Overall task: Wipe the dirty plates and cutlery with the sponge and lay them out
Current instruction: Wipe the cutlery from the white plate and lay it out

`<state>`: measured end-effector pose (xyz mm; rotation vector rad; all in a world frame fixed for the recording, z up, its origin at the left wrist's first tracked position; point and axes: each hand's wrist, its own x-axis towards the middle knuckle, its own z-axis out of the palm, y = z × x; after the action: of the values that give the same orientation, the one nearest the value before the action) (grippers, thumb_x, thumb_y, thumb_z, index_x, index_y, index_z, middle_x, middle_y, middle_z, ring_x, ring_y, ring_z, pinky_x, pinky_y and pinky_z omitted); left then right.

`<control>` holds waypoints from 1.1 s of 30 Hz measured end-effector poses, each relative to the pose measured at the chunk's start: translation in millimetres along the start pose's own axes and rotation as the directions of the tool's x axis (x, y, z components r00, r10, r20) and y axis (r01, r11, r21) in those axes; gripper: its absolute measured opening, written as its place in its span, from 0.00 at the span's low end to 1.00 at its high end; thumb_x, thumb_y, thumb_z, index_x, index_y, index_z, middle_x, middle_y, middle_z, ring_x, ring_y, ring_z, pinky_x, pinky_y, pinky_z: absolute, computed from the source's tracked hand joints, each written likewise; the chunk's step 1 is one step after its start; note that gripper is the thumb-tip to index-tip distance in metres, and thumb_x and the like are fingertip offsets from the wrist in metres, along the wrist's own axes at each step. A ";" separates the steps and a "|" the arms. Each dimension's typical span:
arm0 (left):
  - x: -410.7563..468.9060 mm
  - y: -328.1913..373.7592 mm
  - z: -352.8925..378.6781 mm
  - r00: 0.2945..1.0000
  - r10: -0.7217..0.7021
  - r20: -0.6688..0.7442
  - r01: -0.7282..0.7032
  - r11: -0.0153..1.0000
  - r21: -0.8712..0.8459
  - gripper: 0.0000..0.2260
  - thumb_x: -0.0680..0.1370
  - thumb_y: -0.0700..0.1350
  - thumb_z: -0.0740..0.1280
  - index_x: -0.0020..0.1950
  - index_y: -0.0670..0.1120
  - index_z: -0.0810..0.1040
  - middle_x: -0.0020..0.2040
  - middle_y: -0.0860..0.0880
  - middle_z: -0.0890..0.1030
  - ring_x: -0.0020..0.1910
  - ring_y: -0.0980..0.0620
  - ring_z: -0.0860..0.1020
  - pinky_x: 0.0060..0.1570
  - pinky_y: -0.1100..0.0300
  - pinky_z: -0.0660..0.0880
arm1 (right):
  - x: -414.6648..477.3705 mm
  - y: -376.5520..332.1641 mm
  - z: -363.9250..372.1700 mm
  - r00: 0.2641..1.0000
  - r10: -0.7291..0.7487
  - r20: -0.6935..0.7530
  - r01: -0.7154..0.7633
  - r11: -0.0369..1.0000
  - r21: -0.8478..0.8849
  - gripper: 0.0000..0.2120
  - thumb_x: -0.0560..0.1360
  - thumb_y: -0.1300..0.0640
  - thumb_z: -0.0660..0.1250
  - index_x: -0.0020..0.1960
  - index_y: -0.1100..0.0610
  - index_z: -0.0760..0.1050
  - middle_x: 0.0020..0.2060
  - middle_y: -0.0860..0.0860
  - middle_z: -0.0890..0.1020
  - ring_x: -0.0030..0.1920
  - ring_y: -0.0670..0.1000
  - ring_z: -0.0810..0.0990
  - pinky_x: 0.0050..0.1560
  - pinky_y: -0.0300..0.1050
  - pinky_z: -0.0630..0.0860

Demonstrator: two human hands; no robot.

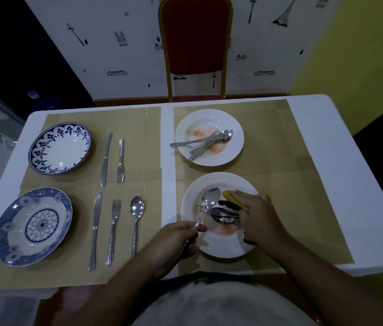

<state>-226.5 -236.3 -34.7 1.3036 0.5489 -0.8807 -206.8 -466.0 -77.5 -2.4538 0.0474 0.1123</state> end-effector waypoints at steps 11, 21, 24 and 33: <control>6.1 26.8 2.0 0.978 0.207 -0.019 -0.181 0.890 0.419 0.10 0.82 0.43 0.62 0.52 0.45 0.84 0.38 0.47 0.86 0.34 0.52 0.81 0.31 0.65 0.72 | 0.2 -29.8 -8.9 0.995 0.092 -0.033 -0.083 0.976 0.201 0.27 0.71 0.71 0.61 0.63 0.48 0.76 0.52 0.48 0.83 0.46 0.46 0.81 0.51 0.38 0.76; 16.6 49.7 -7.7 0.953 0.273 -0.132 -0.256 0.958 0.133 0.08 0.82 0.37 0.64 0.54 0.42 0.82 0.48 0.44 0.86 0.45 0.48 0.84 0.48 0.48 0.82 | 8.0 -49.2 -16.5 1.000 -0.016 -0.010 0.018 0.979 0.201 0.29 0.71 0.71 0.62 0.65 0.47 0.74 0.57 0.49 0.81 0.53 0.46 0.80 0.57 0.47 0.78; 21.7 51.5 -21.6 0.944 0.289 -0.160 -0.266 0.952 0.148 0.04 0.82 0.36 0.64 0.56 0.40 0.75 0.47 0.43 0.86 0.43 0.46 0.85 0.48 0.45 0.82 | 14.2 -61.6 -5.1 0.997 -0.024 0.070 0.011 0.982 0.191 0.30 0.71 0.68 0.63 0.66 0.42 0.73 0.56 0.51 0.79 0.55 0.48 0.77 0.59 0.49 0.77; 48.6 71.8 -106.0 0.889 0.300 -0.347 -0.233 0.947 0.221 0.04 0.79 0.37 0.69 0.52 0.38 0.80 0.45 0.38 0.84 0.33 0.51 0.80 0.30 0.64 0.77 | 46.7 -133.1 54.1 0.990 -0.015 0.140 -0.017 0.974 0.226 0.29 0.73 0.69 0.62 0.66 0.41 0.72 0.56 0.47 0.78 0.53 0.48 0.78 0.58 0.42 0.76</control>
<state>-127.3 -143.6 -52.8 1.6804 0.5801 -0.4538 -155.7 -328.9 -39.7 -2.2113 -0.0002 0.2659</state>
